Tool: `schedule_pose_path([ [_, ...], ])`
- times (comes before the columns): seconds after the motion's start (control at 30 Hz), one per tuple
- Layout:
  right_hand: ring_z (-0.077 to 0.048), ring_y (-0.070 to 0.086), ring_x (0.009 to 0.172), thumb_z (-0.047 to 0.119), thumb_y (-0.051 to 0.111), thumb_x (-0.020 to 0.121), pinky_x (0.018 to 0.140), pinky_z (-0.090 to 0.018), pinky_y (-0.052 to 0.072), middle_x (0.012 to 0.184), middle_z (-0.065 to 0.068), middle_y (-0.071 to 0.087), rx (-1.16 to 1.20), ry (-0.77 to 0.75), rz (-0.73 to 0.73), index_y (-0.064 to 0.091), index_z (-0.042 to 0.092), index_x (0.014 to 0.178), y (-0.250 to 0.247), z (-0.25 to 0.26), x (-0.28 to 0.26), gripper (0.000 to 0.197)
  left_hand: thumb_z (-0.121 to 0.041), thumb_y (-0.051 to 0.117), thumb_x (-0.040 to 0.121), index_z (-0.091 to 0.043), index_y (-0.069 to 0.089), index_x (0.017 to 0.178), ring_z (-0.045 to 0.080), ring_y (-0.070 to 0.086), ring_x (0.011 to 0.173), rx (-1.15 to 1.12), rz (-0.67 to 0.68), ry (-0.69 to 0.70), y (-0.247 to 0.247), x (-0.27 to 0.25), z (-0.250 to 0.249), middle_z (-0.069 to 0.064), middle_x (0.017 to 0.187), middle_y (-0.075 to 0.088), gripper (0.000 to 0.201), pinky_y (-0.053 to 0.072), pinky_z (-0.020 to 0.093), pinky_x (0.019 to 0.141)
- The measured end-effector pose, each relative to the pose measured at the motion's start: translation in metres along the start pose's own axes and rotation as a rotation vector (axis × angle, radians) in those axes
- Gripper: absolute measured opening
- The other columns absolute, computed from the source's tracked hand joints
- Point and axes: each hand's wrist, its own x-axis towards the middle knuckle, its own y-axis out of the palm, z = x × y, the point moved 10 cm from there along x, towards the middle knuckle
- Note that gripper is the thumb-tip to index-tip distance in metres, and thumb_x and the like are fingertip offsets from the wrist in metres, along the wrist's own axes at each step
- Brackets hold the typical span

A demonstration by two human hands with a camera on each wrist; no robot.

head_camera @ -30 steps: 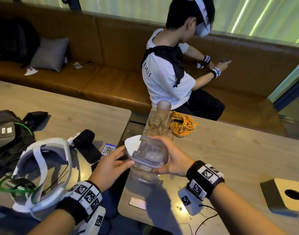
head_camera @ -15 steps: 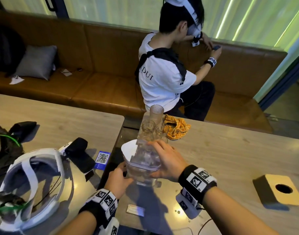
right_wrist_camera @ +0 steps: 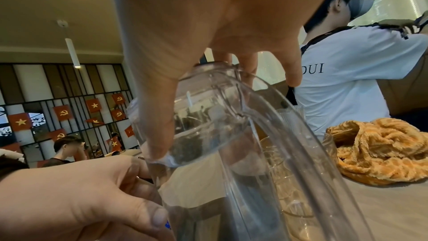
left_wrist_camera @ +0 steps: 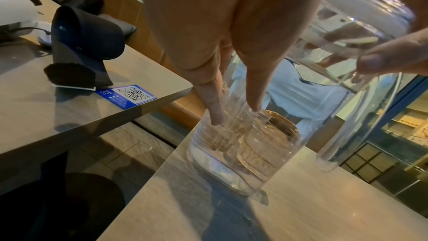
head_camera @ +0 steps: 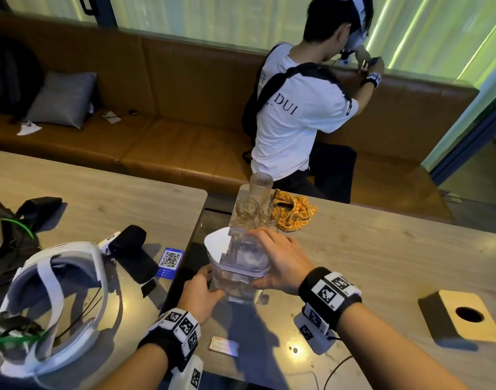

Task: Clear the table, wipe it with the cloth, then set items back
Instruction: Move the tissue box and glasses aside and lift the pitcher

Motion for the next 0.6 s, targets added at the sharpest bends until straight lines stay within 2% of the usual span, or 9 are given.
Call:
schedule_pose_path([
  [0.17, -0.019, 0.038, 0.133, 0.055, 0.084, 0.06, 0.106, -0.055, 0.035, 0.145, 0.01, 0.034, -0.001, -0.002, 0.004, 0.022, 0.038, 0.141, -0.001, -0.003, 0.001, 0.104, -0.019, 0.08, 0.076, -0.018, 0.058, 0.128, 0.019, 0.064, 0.111, 0.025, -0.005, 0.011, -0.001, 0.001, -0.004, -0.001, 0.117, 0.069, 0.057, 0.051, 0.031, 0.091],
  [0.47, -0.019, 0.038, 0.133, 0.053, 0.086, 0.06, 0.106, -0.056, 0.035, 0.147, 0.01, 0.031, -0.017, 0.009, -0.005, 0.022, 0.038, 0.142, -0.003, -0.006, 0.001, 0.104, -0.014, 0.077, 0.079, -0.017, 0.057, 0.128, 0.018, 0.062, 0.109, 0.016, -0.006, 0.018, 0.001, -0.001, -0.011, 0.0, 0.117, 0.068, 0.053, 0.042, 0.022, 0.083],
  [0.53, -0.02, 0.036, 0.135, 0.054, 0.085, 0.062, 0.106, -0.058, 0.034, 0.148, 0.009, 0.029, -0.03, 0.011, 0.0, 0.02, 0.037, 0.144, -0.003, -0.005, 0.001, 0.106, -0.016, 0.077, 0.08, -0.017, 0.057, 0.128, 0.019, 0.062, 0.111, 0.008, -0.01, 0.014, 0.0, -0.003, -0.011, -0.002, 0.117, 0.068, 0.052, 0.042, 0.022, 0.084],
  [0.6, -0.022, 0.029, 0.139, 0.056, 0.083, 0.063, 0.108, -0.062, 0.029, 0.151, 0.006, 0.025, -0.051, 0.01, 0.015, 0.013, 0.038, 0.147, -0.003, -0.004, -0.001, 0.111, -0.019, 0.078, 0.08, -0.018, 0.057, 0.122, 0.017, 0.063, 0.103, 0.002, -0.02, 0.003, -0.001, -0.005, -0.008, -0.004, 0.111, 0.067, 0.047, 0.043, 0.023, 0.082],
])
